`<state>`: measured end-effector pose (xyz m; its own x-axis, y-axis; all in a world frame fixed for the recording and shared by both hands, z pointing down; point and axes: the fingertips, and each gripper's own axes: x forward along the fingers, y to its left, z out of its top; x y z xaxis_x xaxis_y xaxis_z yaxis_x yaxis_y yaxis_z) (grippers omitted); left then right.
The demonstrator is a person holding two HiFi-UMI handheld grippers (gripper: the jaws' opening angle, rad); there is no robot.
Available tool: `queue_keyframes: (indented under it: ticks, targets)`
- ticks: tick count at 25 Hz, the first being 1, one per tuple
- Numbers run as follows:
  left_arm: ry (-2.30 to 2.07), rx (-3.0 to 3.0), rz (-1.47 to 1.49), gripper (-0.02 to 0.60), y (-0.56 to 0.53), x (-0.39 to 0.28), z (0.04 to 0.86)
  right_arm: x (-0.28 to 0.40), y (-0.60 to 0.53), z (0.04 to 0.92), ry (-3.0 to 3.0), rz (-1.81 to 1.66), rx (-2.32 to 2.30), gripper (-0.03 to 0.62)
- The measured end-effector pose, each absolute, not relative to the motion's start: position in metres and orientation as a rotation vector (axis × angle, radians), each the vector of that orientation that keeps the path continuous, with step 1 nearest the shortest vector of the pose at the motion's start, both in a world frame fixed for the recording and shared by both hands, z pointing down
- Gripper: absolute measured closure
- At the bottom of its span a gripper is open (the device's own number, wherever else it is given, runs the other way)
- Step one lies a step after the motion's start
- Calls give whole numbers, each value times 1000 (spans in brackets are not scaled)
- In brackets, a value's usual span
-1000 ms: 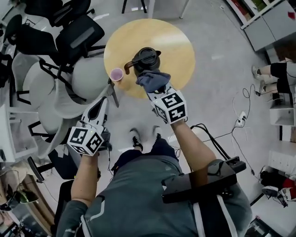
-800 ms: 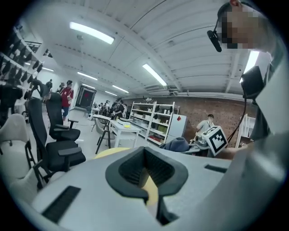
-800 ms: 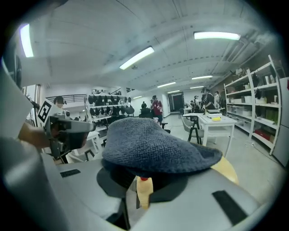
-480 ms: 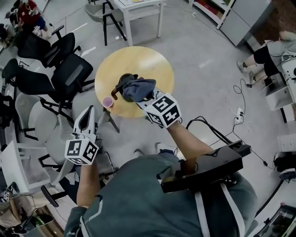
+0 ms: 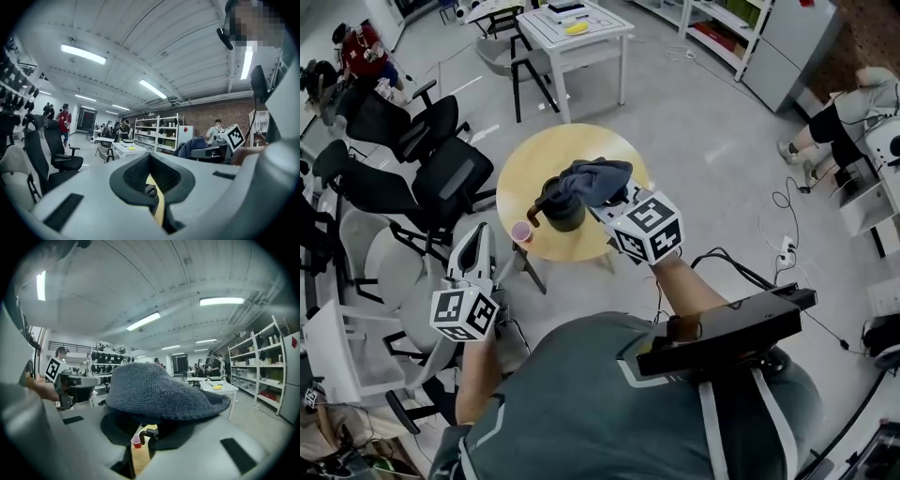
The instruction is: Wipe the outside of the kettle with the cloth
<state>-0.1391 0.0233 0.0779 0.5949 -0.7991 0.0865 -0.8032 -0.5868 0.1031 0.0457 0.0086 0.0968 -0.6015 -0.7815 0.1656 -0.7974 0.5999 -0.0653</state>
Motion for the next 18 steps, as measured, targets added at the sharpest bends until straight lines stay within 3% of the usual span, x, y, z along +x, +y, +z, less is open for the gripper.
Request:
queue_keyframes:
  ticks: [18]
  targets:
    - [-1433, 2663, -24, 573, 34, -141, 60, 66, 20, 81, -2695, 150, 1381, 517]
